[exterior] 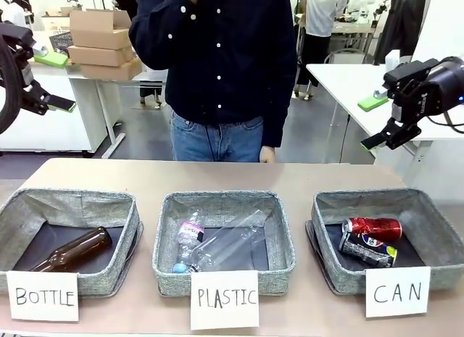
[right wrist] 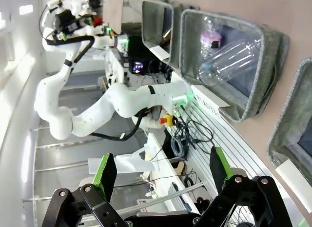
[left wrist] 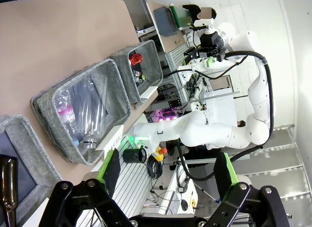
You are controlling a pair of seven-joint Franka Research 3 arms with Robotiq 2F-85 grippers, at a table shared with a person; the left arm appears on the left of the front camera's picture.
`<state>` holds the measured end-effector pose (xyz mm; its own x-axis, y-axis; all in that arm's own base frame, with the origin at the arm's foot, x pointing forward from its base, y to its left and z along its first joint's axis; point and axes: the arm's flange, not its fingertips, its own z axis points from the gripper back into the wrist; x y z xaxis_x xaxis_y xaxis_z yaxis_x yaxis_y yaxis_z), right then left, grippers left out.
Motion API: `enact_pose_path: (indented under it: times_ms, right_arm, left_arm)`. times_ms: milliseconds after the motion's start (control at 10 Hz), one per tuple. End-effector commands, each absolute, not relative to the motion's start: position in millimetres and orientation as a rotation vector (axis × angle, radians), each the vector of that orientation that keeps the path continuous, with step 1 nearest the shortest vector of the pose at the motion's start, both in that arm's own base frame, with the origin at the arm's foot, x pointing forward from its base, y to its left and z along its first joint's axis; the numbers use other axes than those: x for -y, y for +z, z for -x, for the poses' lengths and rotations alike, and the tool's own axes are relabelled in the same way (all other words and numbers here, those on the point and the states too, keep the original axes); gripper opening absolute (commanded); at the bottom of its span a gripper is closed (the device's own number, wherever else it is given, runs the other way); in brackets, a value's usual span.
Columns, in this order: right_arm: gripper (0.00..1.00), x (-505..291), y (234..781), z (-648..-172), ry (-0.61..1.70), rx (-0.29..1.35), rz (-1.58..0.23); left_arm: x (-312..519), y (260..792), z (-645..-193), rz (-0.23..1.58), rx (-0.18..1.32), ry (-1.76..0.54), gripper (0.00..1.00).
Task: Sort the can waste into the basket.
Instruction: Pick up the can waste from the table and place it in the right Fabric basket.
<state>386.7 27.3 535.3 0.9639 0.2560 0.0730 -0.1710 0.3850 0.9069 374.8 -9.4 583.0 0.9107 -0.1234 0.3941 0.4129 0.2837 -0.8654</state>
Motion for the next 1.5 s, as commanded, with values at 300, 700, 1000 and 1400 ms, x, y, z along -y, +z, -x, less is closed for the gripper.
enact_pose_path:
  times_ms: [300,700,1000,1400]
  right_arm:
    - [1.0,-24.9,539.3,-386.1,0.277,-0.084,-1.133]
    - [1.0,-24.9,539.3,-386.1,0.277,-0.084,-1.133]
    - [1.0,-24.9,539.3,-386.1,0.277,-0.084,-1.133]
    - [1.0,-24.9,539.3,-386.1,0.277,-0.084,-1.133]
  left_arm:
    - [8.3,583.1,-373.2,1.222,0.272,-0.375,1.0]
    - [8.3,583.1,-373.2,1.222,0.272,-0.375,1.0]
    - [8.3,583.1,-373.2,1.222,0.272,-0.375,1.0]
    - [8.3,583.1,-373.2,1.222,0.272,-0.375,1.0]
